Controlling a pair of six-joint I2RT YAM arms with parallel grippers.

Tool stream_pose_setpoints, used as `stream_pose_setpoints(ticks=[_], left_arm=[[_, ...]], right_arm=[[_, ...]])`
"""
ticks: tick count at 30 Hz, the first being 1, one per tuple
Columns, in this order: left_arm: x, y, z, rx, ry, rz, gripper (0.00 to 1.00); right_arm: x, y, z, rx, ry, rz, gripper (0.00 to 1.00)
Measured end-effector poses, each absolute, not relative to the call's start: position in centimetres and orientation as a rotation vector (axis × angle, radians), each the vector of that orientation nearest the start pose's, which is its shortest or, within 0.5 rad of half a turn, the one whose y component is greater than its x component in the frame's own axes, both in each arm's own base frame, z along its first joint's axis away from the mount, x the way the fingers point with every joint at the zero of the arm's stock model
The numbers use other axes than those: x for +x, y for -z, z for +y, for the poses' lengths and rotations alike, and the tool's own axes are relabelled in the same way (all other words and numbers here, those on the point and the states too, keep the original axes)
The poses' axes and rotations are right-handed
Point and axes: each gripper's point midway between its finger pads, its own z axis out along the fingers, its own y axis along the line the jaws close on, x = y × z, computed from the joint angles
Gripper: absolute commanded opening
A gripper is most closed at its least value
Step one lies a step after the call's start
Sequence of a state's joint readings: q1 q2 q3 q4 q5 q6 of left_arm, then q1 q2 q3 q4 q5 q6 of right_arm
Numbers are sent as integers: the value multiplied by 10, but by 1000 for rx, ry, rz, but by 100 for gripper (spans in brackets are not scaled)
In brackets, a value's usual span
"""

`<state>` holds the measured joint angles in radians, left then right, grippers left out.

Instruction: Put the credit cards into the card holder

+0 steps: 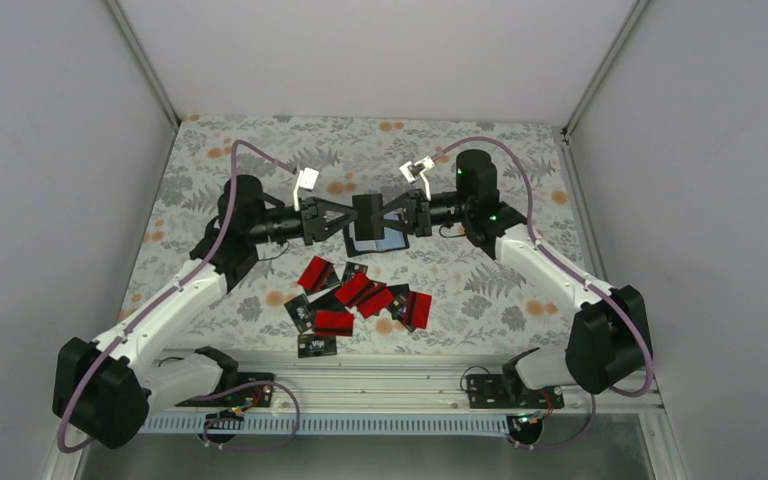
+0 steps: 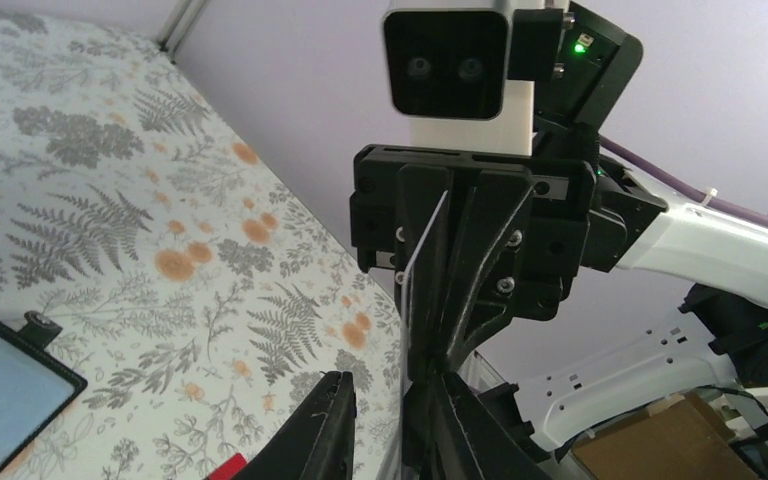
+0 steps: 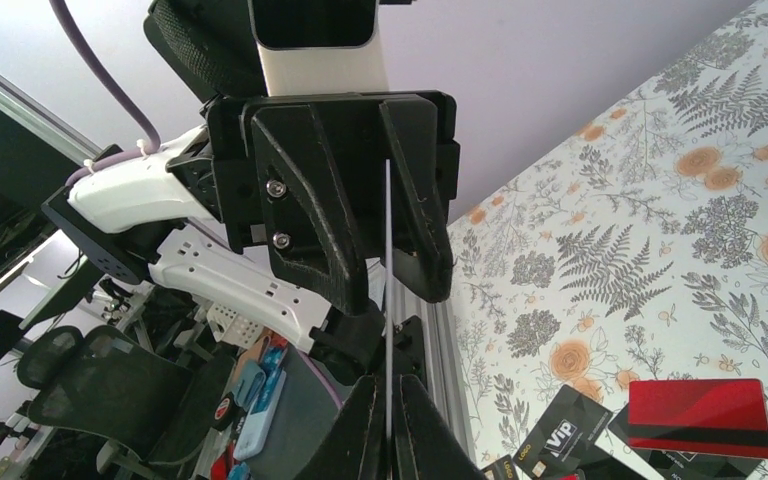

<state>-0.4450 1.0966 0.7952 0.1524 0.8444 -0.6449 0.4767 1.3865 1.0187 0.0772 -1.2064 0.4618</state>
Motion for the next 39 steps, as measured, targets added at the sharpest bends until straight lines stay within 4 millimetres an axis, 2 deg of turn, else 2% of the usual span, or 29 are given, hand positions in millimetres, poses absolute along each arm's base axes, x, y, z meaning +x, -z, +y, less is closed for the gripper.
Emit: stream_pose_setpoints(ticks=[7,13,18,24,26,29,33,39], left_arm=[[249,-302,-266,533,1527,1853,15],[246,-300,-268,548,1548,1859,3],[244,-298,-269,556,1556,1857,2],[248,-295,-268,529,1533,1872,2],[252,-291,-267,508,1515,1888,2],[257,-284,-266,476,1486,1916,2],[265,-273,-264,435,1444,1953,2],[282,-251,-261,352,1381,2027,2]], right_arm=[[242,-299,306,-941,-1731,1818,4],[244,-301,307,-944,-1729,1812,4],[245,-300,307,-940,-1731,1820,4],[248,-296,307,-933,-1705,1843,43],[251,-294,305,-921,-1683,1855,49],[259,-288,299,-884,-1648,1888,53],[283,-276,282,-766,-1561,1957,54],[317,-241,251,-532,-1407,2106,55]])
